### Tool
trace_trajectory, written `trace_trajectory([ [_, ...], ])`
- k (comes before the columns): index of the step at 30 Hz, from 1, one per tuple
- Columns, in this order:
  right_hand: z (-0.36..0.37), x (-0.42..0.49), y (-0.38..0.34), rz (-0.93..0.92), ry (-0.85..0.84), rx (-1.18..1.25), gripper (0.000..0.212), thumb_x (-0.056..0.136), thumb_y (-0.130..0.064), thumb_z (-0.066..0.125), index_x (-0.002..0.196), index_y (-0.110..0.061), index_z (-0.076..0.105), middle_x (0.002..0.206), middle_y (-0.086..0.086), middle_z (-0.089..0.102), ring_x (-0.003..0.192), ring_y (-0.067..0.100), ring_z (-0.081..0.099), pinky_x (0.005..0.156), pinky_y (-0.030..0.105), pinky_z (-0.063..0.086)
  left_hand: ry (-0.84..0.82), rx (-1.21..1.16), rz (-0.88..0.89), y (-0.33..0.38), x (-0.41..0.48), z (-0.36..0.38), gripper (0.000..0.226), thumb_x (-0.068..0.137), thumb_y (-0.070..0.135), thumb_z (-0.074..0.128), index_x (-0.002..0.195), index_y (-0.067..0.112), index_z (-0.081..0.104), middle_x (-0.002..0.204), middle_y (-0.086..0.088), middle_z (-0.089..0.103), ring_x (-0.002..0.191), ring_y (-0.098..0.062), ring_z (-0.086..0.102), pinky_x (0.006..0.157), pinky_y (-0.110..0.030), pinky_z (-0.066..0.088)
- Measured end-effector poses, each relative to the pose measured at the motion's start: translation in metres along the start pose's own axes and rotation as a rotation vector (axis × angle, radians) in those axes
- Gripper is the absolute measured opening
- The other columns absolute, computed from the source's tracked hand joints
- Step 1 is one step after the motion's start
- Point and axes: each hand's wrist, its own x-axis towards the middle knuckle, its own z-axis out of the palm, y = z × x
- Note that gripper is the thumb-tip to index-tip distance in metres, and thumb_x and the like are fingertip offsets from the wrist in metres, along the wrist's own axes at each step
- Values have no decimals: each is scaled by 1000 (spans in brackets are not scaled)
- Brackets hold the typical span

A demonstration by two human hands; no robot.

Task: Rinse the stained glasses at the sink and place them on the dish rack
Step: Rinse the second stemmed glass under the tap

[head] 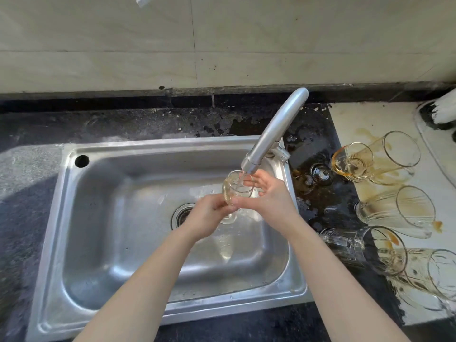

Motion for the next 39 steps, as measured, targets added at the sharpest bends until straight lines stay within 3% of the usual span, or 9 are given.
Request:
trace_trajectory([
  [7, 10, 10, -2, 46, -44, 53, 53, 59, -6, 88, 102, -25, 63, 103, -7, 69, 99, 2, 63, 89, 14, 47, -31, -24, -68, -5, -3, -2, 13, 93, 17, 61, 85, 24, 69, 69, 23, 68, 65, 14, 59, 67, -9, 41],
  [15, 18, 26, 3, 171, -100, 159, 56, 75, -39, 77, 121, -15, 57, 103, -10, 64, 100, 4, 61, 94, 28, 47, -66, -172, -170, 6, -20, -2, 22, 99, 15, 48, 78, 14, 56, 61, 2, 56, 61, -12, 58, 65, -22, 49],
  [18, 30, 33, 2, 150, -18, 108, 63, 64, -60, 74, 101, -12, 58, 87, -3, 61, 87, 14, 63, 87, 34, 49, -85, -354, -213, 18, -27, -5, 31, 101, 15, 44, 70, 12, 50, 51, 3, 44, 50, -13, 52, 67, -30, 51],
  [20, 35, 36, -2, 163, 57, 189, 38, 78, -48, 70, 82, -13, 55, 72, 0, 55, 74, 15, 56, 75, 28, 49, -149, -510, -291, 28, -30, -10, 31, 100, 18, 44, 70, 12, 49, 49, 5, 42, 46, -12, 53, 78, -37, 52],
  [23, 42, 32, -10, 160, 188, 238, 26, 94, -32, 56, 76, -14, 55, 68, 3, 52, 68, 17, 51, 67, 30, 43, -193, -692, -414, 36, -32, -18, 27, 97, 22, 47, 71, 13, 51, 49, 5, 38, 42, -10, 49, 66, -30, 56],
  [28, 54, 16, -15, -13, 224, -89, 30, 73, -48, 68, 77, -31, 44, 81, -2, 53, 78, 25, 59, 74, 40, 51, -188, -788, -451, 43, -32, -22, 26, 94, 22, 49, 70, 12, 51, 46, 7, 37, 41, -8, 46, 51, -23, 51],
  [32, 39, 22, -38, 46, 231, 190, 34, 84, -30, 71, 59, -25, 48, 60, -7, 46, 61, 16, 47, 60, 25, 46, -240, -808, -440, 45, -37, -29, 21, 84, 26, 53, 70, 12, 49, 47, 7, 35, 43, -10, 44, 47, -21, 47],
  [36, 36, 33, -31, 187, 195, 452, 53, 93, -27, 61, 41, -21, 51, 56, 3, 37, 55, 19, 34, 56, 32, 29, -284, -894, -476, 45, -39, -30, 20, 81, 26, 56, 67, 13, 50, 44, 9, 37, 43, -9, 43, 46, -20, 45],
  [39, 38, 24, -23, 82, 148, 532, 38, 93, -17, 59, 56, -24, 53, 56, -4, 46, 57, 13, 42, 60, 27, 40, -411, -1229, -493, 36, -38, -28, 23, 73, 21, 77, 66, 11, 57, 44, 9, 41, 42, -7, 48, 50, -23, 52],
])
